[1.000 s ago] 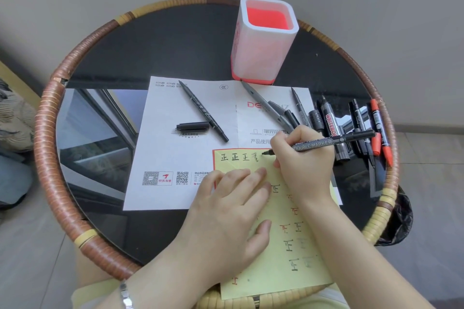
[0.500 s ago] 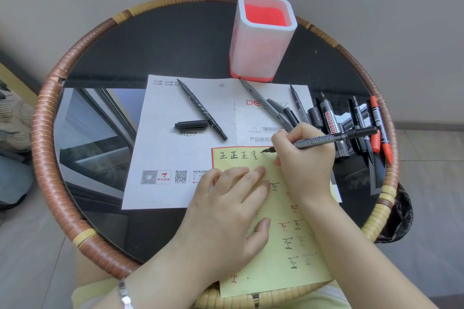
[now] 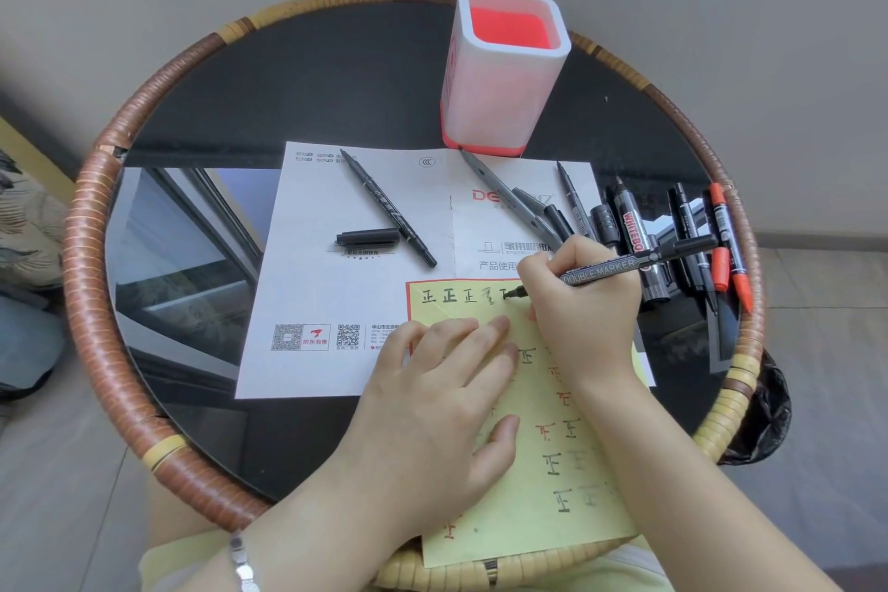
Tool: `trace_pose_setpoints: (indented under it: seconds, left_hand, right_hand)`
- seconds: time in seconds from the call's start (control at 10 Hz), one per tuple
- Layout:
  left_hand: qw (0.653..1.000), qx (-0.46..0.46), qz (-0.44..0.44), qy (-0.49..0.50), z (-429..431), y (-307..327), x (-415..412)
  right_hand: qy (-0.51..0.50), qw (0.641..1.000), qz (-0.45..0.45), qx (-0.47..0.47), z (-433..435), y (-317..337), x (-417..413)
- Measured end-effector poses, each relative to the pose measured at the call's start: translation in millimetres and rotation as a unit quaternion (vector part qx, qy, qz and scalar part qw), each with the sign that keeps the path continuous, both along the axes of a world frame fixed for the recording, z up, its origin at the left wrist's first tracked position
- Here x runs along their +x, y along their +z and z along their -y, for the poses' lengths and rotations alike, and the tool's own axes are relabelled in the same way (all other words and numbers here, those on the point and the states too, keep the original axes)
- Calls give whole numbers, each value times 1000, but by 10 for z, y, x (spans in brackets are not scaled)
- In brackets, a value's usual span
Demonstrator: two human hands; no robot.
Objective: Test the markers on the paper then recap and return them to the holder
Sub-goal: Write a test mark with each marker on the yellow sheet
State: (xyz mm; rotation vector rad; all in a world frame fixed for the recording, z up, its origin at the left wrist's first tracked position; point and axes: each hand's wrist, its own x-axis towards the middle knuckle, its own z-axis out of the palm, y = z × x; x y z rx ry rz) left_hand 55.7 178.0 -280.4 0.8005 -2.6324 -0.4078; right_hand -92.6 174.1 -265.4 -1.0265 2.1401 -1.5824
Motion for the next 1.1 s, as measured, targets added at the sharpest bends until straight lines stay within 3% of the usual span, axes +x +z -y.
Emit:
trace_pose_setpoints:
  seconds: [0.9, 1.1]
  left_hand:
    - [1000, -5, 9, 0, 0, 14, -9]
    - [1000, -8, -3, -1, -1, 2, -9]
  right_hand:
    - [13, 1000, -5, 9, -4, 3, 19]
    - [-26, 1000, 2, 4, -20, 0, -1]
